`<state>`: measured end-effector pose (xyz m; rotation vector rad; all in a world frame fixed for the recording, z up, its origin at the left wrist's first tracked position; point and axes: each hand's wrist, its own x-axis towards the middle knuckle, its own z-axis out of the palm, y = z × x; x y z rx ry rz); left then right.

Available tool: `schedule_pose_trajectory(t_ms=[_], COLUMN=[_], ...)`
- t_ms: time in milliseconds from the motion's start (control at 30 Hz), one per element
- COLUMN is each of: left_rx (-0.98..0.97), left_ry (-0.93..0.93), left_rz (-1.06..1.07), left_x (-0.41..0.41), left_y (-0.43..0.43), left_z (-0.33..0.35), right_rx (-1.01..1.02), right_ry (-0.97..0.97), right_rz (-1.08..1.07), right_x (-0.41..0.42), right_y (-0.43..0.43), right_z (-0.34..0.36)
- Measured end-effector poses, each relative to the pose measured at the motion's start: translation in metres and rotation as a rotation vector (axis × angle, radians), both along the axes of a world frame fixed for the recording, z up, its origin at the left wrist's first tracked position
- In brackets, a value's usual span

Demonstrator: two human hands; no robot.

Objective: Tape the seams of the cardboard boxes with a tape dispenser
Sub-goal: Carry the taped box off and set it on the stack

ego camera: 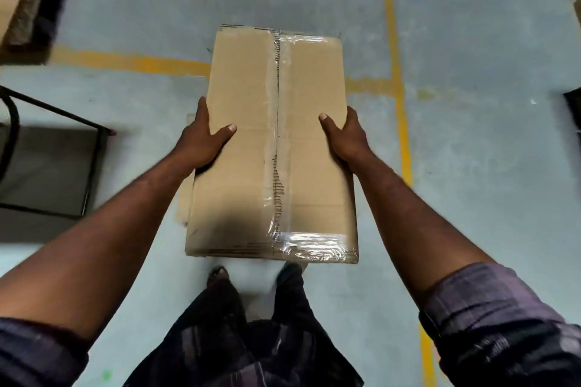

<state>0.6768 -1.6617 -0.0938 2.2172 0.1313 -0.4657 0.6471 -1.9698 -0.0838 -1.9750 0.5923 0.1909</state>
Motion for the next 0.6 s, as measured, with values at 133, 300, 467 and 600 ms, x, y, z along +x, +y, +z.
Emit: schedule_pose_trajectory(t_ms=[133,300,467,600], left_rx=[-0.012,-0.012,-0.021,-0.025], left_ry=[0.057,0.166,0.227,0.251], left_rz=[0.015,0.033,0.059,0.087], left_x=[0.014,0.036,0.059,0.075], left_y=[-0.039,-0.071,-0.077,-0.065], left_z=[-0.055,-0.147,-0.248,-0.335], right_rx=[0.011,-0.023,-0.043,-0.039], right_ry=[0.057,0.107,0.115,0.118], right_rz=[0.006,0.017,0.028,0.041], right_x=[0.017,0.043,0.065,0.079], right_y=[-0.037,-0.066,-0.073,-0.067], right_z=[-0.052,-0.132,-0.227,-0.313])
